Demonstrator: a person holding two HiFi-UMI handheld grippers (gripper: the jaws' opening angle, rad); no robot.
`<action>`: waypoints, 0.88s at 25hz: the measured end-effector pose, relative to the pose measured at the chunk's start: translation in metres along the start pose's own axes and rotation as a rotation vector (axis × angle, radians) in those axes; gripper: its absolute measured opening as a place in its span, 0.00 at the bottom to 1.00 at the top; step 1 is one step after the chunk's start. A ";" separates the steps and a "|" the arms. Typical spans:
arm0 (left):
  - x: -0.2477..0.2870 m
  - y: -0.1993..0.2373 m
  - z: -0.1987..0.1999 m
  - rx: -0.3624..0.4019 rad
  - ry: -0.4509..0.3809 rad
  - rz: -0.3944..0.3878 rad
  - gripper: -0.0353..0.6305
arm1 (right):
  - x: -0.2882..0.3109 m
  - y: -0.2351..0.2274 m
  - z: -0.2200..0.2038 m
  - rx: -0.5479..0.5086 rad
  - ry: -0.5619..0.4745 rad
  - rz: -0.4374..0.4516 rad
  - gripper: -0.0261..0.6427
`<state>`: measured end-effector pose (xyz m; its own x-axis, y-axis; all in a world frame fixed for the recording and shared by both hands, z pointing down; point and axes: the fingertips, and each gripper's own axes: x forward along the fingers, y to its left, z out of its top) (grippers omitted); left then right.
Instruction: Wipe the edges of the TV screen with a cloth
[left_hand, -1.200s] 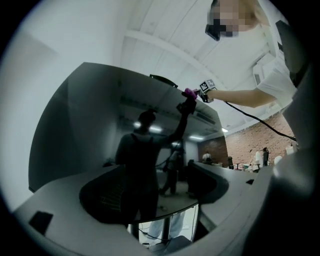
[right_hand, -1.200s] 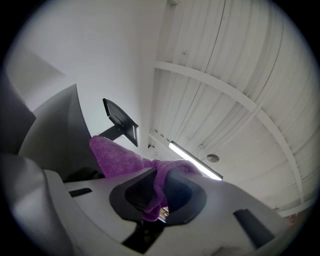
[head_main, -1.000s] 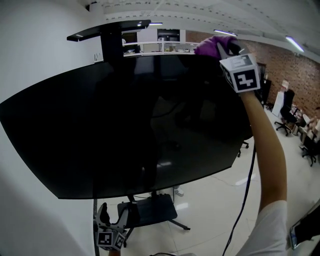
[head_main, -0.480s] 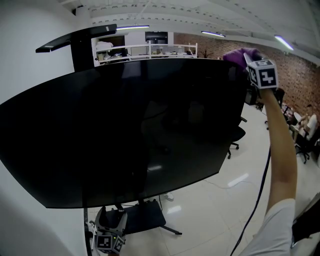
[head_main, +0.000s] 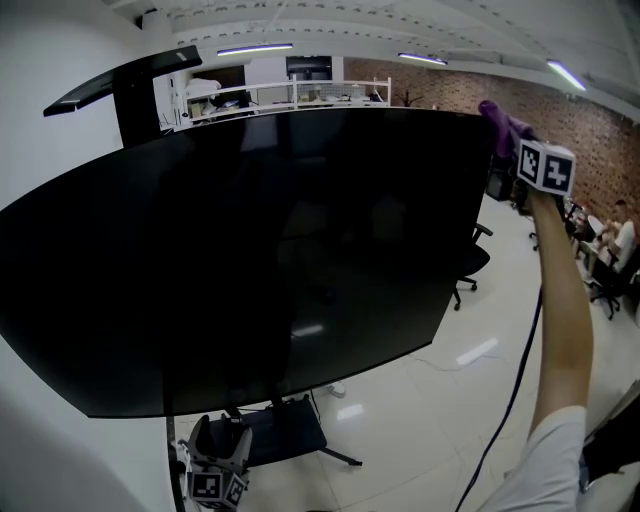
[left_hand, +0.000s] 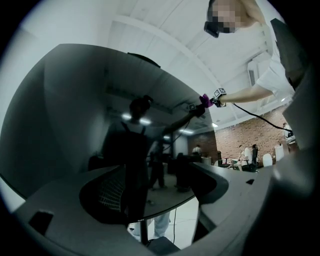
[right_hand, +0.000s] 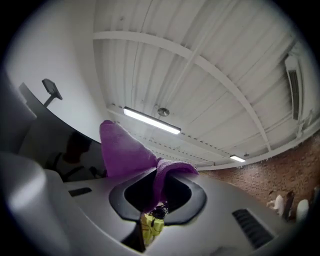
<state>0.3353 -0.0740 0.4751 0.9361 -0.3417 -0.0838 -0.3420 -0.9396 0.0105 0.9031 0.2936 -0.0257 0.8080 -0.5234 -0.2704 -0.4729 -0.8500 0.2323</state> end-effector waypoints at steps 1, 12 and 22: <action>-0.001 -0.002 -0.001 0.003 0.005 -0.002 0.61 | -0.004 0.005 -0.008 0.024 -0.012 0.021 0.13; 0.000 -0.027 -0.019 -0.012 0.043 -0.037 0.61 | -0.052 0.062 -0.203 0.003 0.170 0.148 0.13; -0.007 -0.041 -0.035 -0.024 0.090 -0.071 0.61 | -0.100 0.118 -0.402 0.118 0.388 0.195 0.13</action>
<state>0.3456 -0.0338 0.5098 0.9619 -0.2734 0.0043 -0.2733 -0.9614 0.0319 0.9073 0.2695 0.4047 0.7614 -0.6323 0.1430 -0.6478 -0.7506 0.1302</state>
